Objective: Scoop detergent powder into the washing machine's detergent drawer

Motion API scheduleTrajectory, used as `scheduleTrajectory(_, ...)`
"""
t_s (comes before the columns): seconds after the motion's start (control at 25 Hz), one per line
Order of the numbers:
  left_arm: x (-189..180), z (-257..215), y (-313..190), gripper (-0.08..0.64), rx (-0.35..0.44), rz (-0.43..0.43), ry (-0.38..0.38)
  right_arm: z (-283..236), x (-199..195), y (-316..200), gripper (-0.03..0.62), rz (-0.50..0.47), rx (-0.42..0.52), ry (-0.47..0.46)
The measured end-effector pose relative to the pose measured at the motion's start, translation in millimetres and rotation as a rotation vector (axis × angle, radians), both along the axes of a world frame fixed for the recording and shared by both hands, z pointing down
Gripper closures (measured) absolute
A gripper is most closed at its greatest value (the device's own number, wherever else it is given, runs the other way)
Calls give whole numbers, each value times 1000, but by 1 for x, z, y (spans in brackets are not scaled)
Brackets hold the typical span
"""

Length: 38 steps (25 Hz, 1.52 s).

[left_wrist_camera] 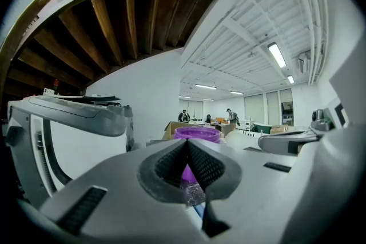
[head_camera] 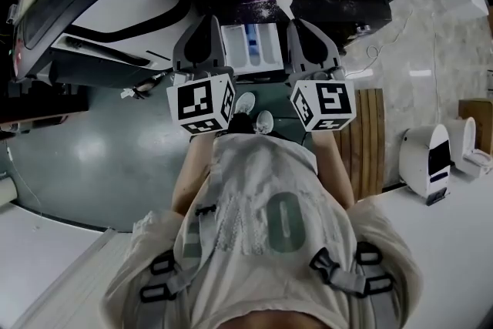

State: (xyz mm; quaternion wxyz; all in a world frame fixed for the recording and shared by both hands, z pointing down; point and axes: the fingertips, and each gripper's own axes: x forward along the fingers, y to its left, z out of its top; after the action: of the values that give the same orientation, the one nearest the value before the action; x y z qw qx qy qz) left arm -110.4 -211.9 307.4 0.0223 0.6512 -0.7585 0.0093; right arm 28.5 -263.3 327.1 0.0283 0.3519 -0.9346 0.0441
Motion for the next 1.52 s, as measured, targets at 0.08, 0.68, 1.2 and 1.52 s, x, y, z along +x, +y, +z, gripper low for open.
scheduleTrajectory(0.08, -5, -6, -6, 540, 4, 8, -12, -13, 1, -7, 584, 12, 6, -6)
scheduleTrajectory(0.68, -31, -14, -61, 540, 12, 61, -9, -67, -45, -103, 583, -100, 66, 193)
scheduleTrajectory(1.2, -74, 15, -111, 540, -44, 61, -9, -26, -90, -150, 583, -249, -122, 434)
scheduleTrajectory(1.52, -89, 11, -133, 540, -43, 59, -52, -20, -94, -163, 583, -289, -227, 530)
